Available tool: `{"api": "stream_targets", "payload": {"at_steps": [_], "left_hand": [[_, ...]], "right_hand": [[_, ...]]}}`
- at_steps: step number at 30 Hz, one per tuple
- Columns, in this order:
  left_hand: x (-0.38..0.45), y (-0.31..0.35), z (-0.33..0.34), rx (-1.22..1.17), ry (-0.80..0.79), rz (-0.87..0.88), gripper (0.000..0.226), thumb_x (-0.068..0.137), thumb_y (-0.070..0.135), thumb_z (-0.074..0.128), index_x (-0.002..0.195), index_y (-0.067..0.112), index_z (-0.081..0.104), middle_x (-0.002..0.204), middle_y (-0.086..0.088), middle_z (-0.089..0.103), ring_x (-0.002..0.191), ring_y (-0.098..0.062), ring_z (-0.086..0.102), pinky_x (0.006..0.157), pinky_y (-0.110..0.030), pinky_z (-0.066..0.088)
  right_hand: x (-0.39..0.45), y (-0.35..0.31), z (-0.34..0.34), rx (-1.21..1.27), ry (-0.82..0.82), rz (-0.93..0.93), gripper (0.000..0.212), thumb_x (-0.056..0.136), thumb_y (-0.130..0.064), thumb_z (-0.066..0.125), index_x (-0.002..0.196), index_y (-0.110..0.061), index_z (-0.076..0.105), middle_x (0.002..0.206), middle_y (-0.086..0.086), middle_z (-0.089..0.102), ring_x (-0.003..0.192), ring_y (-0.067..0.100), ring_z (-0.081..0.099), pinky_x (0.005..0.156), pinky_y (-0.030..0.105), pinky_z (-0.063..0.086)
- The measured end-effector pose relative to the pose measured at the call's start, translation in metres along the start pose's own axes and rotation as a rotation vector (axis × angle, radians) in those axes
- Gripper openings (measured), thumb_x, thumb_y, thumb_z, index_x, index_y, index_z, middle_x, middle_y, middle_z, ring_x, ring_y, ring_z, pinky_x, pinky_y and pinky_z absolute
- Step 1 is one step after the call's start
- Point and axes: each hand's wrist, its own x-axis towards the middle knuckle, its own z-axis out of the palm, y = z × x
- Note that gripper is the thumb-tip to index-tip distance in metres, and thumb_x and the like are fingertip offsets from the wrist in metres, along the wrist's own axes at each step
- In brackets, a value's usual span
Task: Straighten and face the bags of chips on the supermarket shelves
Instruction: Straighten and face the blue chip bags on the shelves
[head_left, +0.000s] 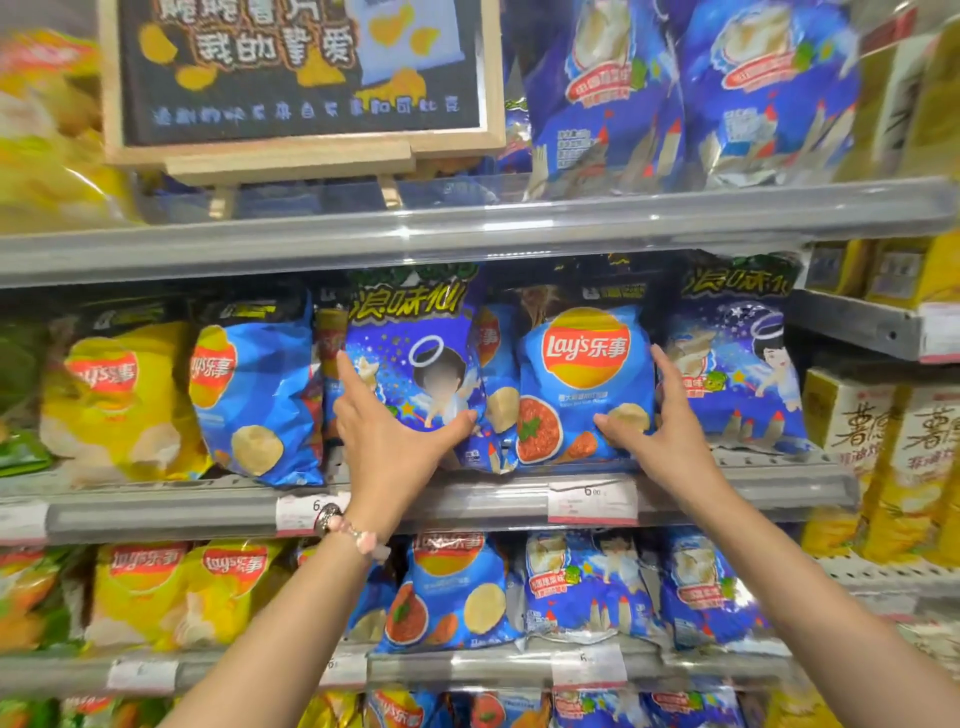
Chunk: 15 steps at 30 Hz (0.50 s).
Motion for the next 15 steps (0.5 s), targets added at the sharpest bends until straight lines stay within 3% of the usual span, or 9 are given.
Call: {"api": "stream_targets", "payload": {"at_steps": [3,8,12,15], "left_hand": [[0.003,0.006,0.000,-0.007,0.013,0.002,0.140,0.051,0.047,0.088,0.152,0.019,-0.004,0.146,-0.018,0.027,0.135,-0.029,0.028,0.110,-0.037,0.024],[0.008,0.014,-0.010,0.016,-0.057,-0.009,0.140,0.053,0.047,0.088,0.152,0.027,-0.009,0.152,-0.018,0.020,0.139,-0.030,0.025,0.111,-0.041,0.024],[-0.001,0.018,-0.018,0.098,-0.076,0.037,0.140,0.048,0.050,0.085,0.152,0.028,-0.008,0.148,-0.015,0.025,0.137,-0.028,0.026,0.109,-0.040,0.026],[-0.015,0.022,-0.023,0.121,-0.100,0.071,0.142,0.046,0.054,0.082,0.151,0.029,-0.010,0.150,-0.012,0.025,0.139,-0.026,0.024,0.111,-0.041,0.025]], "right_hand": [[0.003,0.004,-0.002,0.063,0.050,-0.003,0.075,0.083,-0.008,0.070,0.143,-0.028,0.031,0.109,-0.010,0.058,0.099,0.008,0.059,0.081,0.023,0.048],[0.003,0.007,-0.002,0.148,0.089,-0.026,0.062,0.084,-0.002,0.067,0.130,-0.031,0.039,0.104,-0.004,0.061,0.084,-0.006,0.063,0.069,0.011,0.051],[0.003,0.006,-0.002,0.240,0.138,-0.031,0.057,0.085,-0.002,0.067,0.128,-0.027,0.040,0.115,0.007,0.062,0.097,0.009,0.064,0.078,0.017,0.054],[0.002,0.004,-0.002,0.303,0.147,-0.035,0.055,0.086,-0.004,0.065,0.129,-0.026,0.039,0.123,0.012,0.061,0.107,0.020,0.062,0.090,0.032,0.053]]}}
